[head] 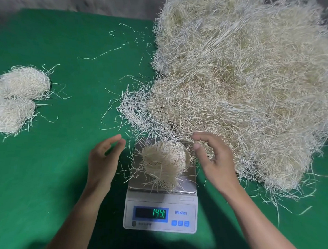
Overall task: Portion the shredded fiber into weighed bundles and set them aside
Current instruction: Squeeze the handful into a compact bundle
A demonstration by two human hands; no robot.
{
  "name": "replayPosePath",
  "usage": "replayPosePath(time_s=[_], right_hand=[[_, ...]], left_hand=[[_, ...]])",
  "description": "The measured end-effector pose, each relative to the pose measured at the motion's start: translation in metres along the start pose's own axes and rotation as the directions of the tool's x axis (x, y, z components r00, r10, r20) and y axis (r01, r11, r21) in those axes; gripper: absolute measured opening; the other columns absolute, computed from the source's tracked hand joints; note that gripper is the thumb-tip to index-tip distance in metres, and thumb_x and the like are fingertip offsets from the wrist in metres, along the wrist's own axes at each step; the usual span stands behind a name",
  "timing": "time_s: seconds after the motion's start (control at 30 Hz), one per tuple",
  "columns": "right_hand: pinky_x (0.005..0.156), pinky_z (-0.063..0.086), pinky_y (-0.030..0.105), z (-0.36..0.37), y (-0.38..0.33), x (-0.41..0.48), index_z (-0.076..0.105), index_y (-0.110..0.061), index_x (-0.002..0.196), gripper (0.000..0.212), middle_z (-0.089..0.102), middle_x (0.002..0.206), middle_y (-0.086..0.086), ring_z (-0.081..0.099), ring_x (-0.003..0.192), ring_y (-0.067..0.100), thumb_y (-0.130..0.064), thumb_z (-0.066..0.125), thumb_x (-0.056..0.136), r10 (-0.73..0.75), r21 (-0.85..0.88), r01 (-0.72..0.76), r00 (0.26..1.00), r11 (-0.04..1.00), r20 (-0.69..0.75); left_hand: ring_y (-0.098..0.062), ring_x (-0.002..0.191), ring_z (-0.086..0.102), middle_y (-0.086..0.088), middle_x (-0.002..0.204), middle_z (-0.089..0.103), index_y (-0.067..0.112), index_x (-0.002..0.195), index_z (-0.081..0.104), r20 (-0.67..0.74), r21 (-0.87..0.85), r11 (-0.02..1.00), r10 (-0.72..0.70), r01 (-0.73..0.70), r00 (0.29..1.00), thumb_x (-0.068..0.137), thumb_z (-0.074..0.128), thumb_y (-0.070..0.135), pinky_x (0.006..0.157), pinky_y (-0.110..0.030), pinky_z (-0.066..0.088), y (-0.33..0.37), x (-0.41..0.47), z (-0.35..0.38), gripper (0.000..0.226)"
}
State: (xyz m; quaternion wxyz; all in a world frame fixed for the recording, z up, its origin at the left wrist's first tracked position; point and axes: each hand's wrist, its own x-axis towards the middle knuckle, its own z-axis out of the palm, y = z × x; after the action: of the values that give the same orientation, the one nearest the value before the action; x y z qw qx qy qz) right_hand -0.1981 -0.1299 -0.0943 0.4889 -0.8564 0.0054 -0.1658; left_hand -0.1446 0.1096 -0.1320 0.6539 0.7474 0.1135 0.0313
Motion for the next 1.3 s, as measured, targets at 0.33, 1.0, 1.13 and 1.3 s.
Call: replayPosePath(time_s=[0.33, 1.0, 1.13, 1.3], right_hand=[[0.098, 0.040, 0.035, 0.002, 0.002, -0.004, 0.061, -0.025, 0.101, 0.025, 0.060, 0.103, -0.017, 0.057, 0.108, 0.013, -0.004, 0.060, 0.089, -0.003, -0.023, 0.003, 1.000, 1.000, 0.011], [0.100, 0.041, 0.038, 0.006, 0.004, -0.002, 0.064, -0.021, 0.101, 0.021, 0.062, 0.103, -0.012, 0.056, 0.108, 0.011, -0.004, 0.059, 0.090, 0.006, -0.029, -0.005, 1.000, 1.000, 0.027], [0.109, 0.033, 0.044, 0.006, 0.001, 0.002, 0.049, -0.030, 0.126, 0.041, 0.052, 0.129, -0.008, 0.045, 0.124, 0.012, -0.041, 0.060, 0.088, 0.075, -0.123, -0.053, 0.980, 0.991, 0.186], [0.114, -0.001, 0.045, 0.025, 0.011, 0.004, -0.021, -0.059, 0.136, 0.126, -0.020, 0.155, -0.012, -0.014, 0.143, 0.012, -0.085, 0.057, 0.041, 0.260, -0.395, -0.050, 0.826, 0.917, 0.500]], left_hand=[[-0.012, 0.112, 0.057, 0.008, 0.104, 0.067, 0.041, 0.085, 0.065, 0.051, -0.010, 0.999, -0.035, 0.036, 0.998, 0.086, 0.067, 0.022, 0.084, -0.023, 0.040, 0.004, -0.005, 0.002, 0.019], [-0.009, 0.112, 0.057, 0.017, 0.106, 0.065, 0.040, 0.088, 0.066, 0.084, 0.009, 0.997, -0.076, 0.076, 0.993, 0.084, 0.067, 0.026, 0.086, -0.020, 0.039, -0.001, -0.007, 0.003, 0.014], [-0.010, 0.112, 0.055, 0.008, 0.115, 0.064, 0.036, 0.098, 0.064, 0.099, 0.063, 0.993, -0.110, 0.104, 0.989, 0.087, 0.065, 0.027, 0.092, -0.026, 0.039, -0.006, -0.005, 0.004, 0.014], [-0.009, 0.110, 0.050, 0.001, 0.125, 0.059, 0.015, 0.131, 0.052, 0.193, 0.288, 0.948, -0.199, 0.139, 0.961, 0.094, 0.051, 0.036, 0.094, -0.026, 0.036, -0.018, -0.006, 0.011, 0.042]])
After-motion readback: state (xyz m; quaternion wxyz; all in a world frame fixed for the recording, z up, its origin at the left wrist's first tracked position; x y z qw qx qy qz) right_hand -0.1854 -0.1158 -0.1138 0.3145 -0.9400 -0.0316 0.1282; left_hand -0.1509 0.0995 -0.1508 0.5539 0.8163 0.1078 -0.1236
